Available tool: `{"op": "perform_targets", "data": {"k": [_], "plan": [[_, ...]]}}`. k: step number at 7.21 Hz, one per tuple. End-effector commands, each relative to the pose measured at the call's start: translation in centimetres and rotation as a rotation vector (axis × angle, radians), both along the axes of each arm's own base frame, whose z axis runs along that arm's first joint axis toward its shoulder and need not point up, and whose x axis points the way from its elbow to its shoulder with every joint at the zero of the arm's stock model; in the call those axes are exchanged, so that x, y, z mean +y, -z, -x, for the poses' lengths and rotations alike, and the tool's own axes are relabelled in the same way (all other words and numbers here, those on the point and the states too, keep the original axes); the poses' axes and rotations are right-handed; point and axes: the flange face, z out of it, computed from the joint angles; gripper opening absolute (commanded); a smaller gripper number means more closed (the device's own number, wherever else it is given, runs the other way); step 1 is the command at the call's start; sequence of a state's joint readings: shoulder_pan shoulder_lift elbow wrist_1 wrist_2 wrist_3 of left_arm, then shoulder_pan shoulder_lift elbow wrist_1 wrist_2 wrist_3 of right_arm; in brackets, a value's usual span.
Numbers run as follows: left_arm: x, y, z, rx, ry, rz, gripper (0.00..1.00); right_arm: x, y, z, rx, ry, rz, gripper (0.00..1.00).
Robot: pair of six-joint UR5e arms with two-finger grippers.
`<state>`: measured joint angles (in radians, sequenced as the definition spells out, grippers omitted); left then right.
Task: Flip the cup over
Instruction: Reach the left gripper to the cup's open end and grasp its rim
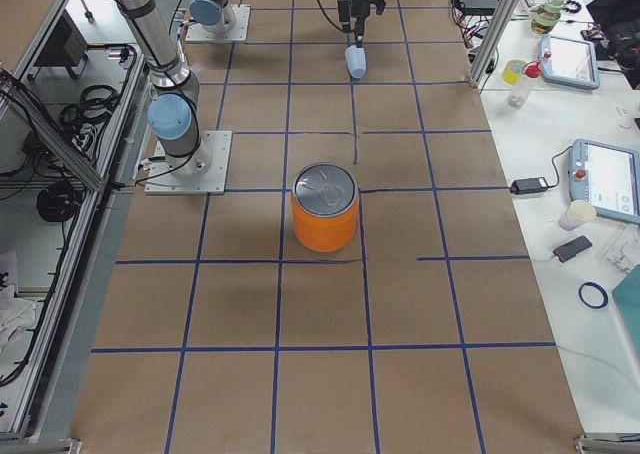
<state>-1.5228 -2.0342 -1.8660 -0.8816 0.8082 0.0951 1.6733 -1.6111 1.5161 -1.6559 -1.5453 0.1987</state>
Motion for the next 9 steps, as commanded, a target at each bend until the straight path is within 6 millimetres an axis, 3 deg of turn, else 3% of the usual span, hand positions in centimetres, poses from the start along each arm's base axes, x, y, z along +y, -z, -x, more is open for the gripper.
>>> {"op": "perform_targets", "data": {"k": [1, 3, 4, 5, 7, 9], "plan": [[0.5, 0.4, 1.0, 0.002, -0.061, -0.084, 0.98, -0.2, 0.5, -0.5, -0.004, -0.003, -0.003, 1.0], [0.6, 0.5, 1.3, 0.001, -0.078, -0.106, 0.88, -0.7, -0.2, 0.4, -0.018, 0.014, 0.014, 1.0], [0.5, 0.4, 1.4, -0.001, -0.078, -0.106, 0.71, -1.2, -0.5, 1.5, -0.035, 0.021, 0.02, 1.0], [0.5, 0.0, 1.4, 0.002, -0.083, -0.102, 0.43, -1.8, 0.0, 2.2, -0.037, -0.028, 0.01, 1.0], [0.4, -0.3, 1.4, 0.007, -0.085, -0.09, 0.02, -1.7, 0.3, 2.2, -0.026, -0.035, 0.005, 1.0], [0.2, -1.9, 1.5, 0.02, -0.095, -0.072, 0.0, -1.9, 0.6, 2.2, -0.029, -0.029, -0.001, 1.0]]}}
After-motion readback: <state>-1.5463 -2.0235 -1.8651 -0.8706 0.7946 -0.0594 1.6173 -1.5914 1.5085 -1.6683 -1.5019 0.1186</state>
